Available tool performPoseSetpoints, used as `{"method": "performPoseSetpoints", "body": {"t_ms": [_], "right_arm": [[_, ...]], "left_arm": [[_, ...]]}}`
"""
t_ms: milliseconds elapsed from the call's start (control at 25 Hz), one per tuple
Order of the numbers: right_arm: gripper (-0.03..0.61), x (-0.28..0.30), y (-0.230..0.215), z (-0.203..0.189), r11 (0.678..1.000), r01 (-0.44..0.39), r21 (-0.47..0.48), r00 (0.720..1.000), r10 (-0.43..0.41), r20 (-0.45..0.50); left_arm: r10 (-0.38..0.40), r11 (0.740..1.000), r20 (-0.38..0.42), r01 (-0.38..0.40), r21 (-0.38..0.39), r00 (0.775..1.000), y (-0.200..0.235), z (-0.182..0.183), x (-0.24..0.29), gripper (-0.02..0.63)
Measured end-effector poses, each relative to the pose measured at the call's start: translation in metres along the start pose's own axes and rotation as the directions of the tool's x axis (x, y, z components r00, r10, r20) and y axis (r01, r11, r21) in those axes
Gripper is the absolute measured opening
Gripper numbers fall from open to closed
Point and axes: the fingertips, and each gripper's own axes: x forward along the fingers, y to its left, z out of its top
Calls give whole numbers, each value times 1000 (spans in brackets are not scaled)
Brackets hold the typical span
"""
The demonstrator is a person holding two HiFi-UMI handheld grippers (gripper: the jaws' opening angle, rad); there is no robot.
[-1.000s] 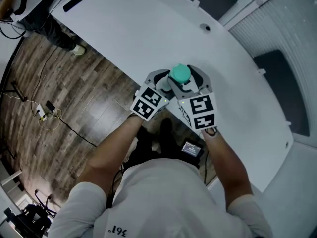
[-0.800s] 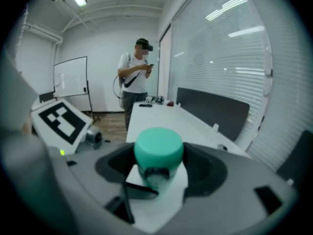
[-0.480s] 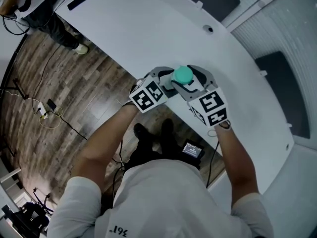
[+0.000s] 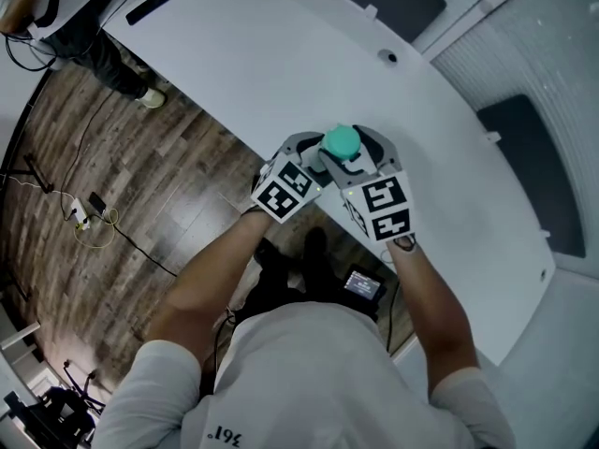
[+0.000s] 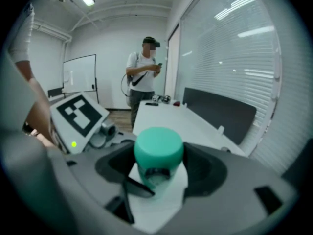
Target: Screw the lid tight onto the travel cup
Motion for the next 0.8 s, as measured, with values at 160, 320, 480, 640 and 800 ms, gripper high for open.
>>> {"method": "performPoseSetpoints", "body": {"t_ms": [160, 320, 480, 640, 800], "right_arm": [[314, -2, -2, 0, 995, 82, 51, 997, -82, 4], [314, -4, 1, -3, 998, 54, 41, 999, -54, 1], [314, -5, 8, -1, 998, -50, -28, 999, 49, -5], [314, -4, 10, -3, 990, -121, -66, 993, 121, -7], [314, -4, 10, -3, 991, -121, -61, 993, 122, 2]], "left_arm": [[79, 995, 5, -78, -58, 997, 0, -1, 0, 307], [36, 998, -23, -37, -42, 999, -4, -4, -3, 307], [-66, 995, -75, 72, 74, 995, -6, -7, -6, 308], [-122, 977, -112, 139, 161, 986, -8, -6, -3, 308], [-113, 984, -109, 127, 129, 988, -9, -6, -1, 308]]}}
